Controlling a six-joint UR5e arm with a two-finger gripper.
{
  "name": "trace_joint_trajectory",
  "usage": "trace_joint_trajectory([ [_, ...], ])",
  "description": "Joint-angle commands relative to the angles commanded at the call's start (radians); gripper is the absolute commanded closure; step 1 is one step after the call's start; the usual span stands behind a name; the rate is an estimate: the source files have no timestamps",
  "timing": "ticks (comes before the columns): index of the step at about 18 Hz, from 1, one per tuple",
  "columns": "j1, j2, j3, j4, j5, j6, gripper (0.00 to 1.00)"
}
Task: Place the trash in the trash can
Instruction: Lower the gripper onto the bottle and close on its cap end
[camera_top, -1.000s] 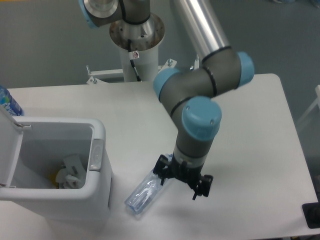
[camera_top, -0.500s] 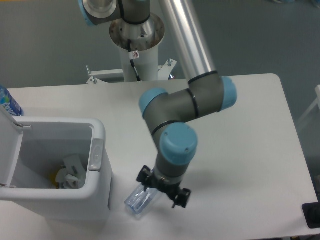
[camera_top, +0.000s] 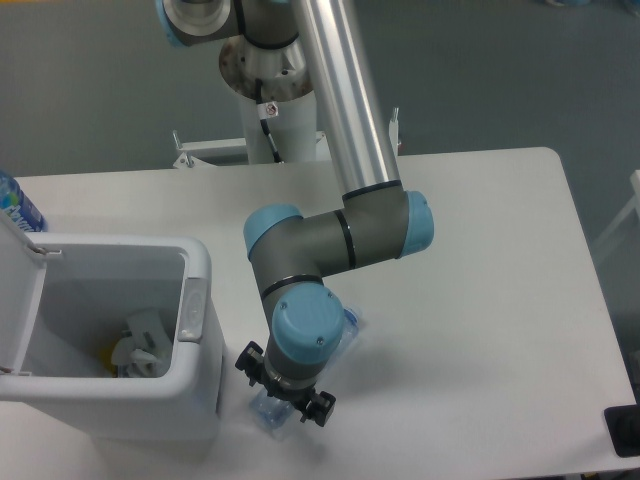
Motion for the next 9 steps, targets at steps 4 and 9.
trace_joint_trajectory([
  [4, -0.008, -0.02, 0.003, 0.008, 0.034, 0.0, 0.0],
  [9, -0.011, -0.032, 0.0, 0.005, 0.041, 0.0, 0.0],
])
